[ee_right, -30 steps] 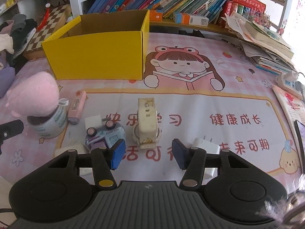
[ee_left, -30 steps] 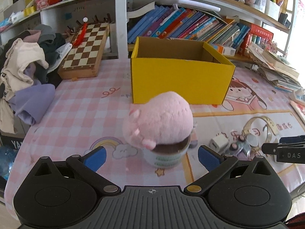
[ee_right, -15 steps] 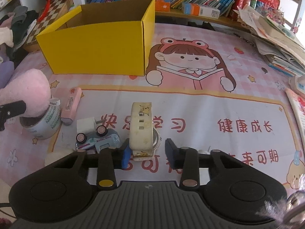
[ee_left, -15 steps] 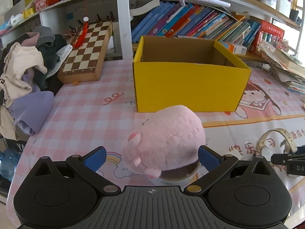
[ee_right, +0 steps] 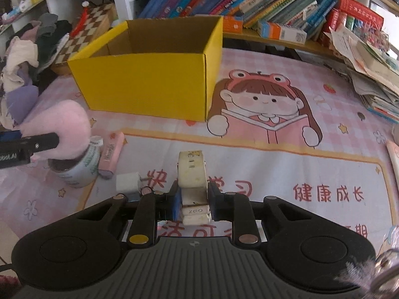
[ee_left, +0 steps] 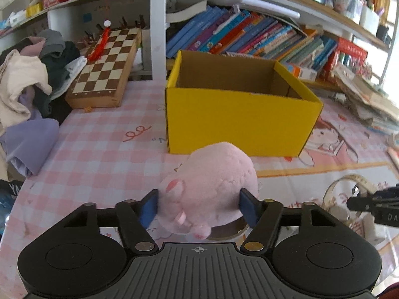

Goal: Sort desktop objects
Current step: 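Carry the pig with the left tool into the yellow box while the right tool carries the watch there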

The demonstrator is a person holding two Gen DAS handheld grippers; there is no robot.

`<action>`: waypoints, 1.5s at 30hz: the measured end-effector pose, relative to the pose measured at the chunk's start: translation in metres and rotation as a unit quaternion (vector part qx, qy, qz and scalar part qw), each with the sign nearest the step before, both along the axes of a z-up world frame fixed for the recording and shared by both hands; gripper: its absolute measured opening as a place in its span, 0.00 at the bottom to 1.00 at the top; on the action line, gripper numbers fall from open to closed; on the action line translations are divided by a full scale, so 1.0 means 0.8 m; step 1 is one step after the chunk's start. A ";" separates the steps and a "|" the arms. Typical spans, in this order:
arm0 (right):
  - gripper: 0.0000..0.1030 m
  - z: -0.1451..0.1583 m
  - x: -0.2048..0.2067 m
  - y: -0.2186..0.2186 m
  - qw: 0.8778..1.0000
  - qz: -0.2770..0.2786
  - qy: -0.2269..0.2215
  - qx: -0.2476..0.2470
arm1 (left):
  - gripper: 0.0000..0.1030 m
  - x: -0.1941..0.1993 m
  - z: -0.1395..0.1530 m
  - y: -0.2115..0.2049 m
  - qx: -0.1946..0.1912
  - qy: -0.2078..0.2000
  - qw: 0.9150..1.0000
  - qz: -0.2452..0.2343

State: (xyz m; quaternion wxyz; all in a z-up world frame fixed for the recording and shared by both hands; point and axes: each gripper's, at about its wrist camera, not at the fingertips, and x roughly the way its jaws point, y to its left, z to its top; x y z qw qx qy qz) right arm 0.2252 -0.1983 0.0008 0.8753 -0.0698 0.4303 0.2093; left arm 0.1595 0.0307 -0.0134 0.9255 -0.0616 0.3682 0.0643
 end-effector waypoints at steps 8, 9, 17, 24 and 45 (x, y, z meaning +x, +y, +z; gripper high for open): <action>0.20 0.016 0.003 -0.003 1.000 0.009 -0.016 0.011 | 0.51 -0.002 0.021 0.003 -0.001 -0.036 0.999 0.005; 0.20 0.018 0.003 -0.003 1.000 0.009 -0.019 0.012 | 0.50 -0.003 0.024 0.003 -0.003 -0.041 0.999 0.005; 0.20 0.048 0.011 -0.012 0.998 -0.002 -0.049 0.027 | 0.48 -0.006 0.043 0.004 -0.018 -0.067 0.998 -0.002; 0.20 0.084 0.026 -0.010 0.996 0.009 -0.077 0.048 | 0.48 0.001 0.065 0.009 -0.021 -0.088 0.996 -0.011; 0.18 0.157 0.117 0.052 0.982 0.092 -0.147 0.074 | 0.49 0.097 0.107 0.024 0.016 -0.121 0.991 -0.045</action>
